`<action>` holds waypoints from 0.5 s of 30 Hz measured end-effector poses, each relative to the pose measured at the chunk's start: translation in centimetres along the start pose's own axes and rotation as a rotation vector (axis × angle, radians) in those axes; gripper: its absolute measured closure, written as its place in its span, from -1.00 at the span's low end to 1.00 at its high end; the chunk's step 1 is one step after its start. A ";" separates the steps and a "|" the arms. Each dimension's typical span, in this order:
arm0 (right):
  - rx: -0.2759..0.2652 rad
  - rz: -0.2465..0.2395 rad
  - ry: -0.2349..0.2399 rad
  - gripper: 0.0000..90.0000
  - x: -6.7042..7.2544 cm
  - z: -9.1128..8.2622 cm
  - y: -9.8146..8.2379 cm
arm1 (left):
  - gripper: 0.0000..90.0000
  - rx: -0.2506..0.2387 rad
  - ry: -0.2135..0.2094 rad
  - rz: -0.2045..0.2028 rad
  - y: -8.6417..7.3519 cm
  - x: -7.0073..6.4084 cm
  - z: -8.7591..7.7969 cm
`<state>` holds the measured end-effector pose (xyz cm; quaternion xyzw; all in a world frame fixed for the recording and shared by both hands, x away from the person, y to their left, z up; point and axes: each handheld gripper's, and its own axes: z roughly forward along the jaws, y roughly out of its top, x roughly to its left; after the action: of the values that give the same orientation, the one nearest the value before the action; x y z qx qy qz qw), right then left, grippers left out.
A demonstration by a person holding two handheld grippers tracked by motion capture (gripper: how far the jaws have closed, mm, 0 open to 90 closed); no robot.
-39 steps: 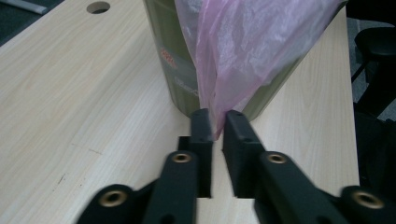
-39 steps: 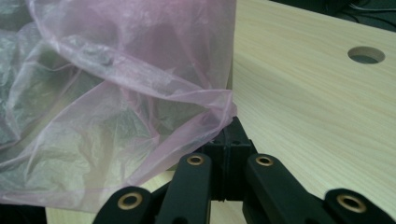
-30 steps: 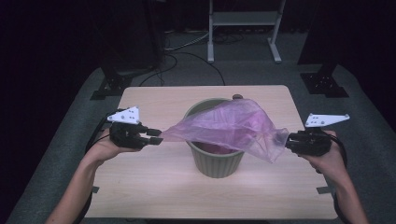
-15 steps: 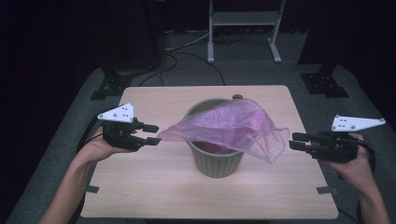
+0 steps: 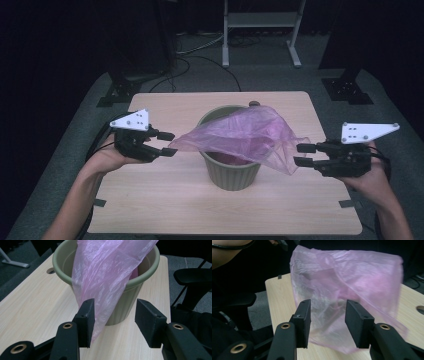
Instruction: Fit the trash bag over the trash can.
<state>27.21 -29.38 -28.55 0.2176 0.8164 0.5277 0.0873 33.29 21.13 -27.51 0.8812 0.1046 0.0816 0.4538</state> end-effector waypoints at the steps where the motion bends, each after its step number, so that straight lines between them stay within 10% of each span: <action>1: 0.007 -0.002 0.007 0.21 0.1 0.3 0.1 | 0.10 -0.001 -0.002 0.000 0.0 0.0 0.1; 15: 0.066 -0.057 0.043 0.06 1.0 3.2 0.9 | 0.00 0.016 -0.005 0.003 0.4 0.0 1.0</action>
<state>27.72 -25.98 -29.02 0.1855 0.8410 0.5022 0.0775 33.54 20.09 -27.80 0.8851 0.1026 0.0792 0.4469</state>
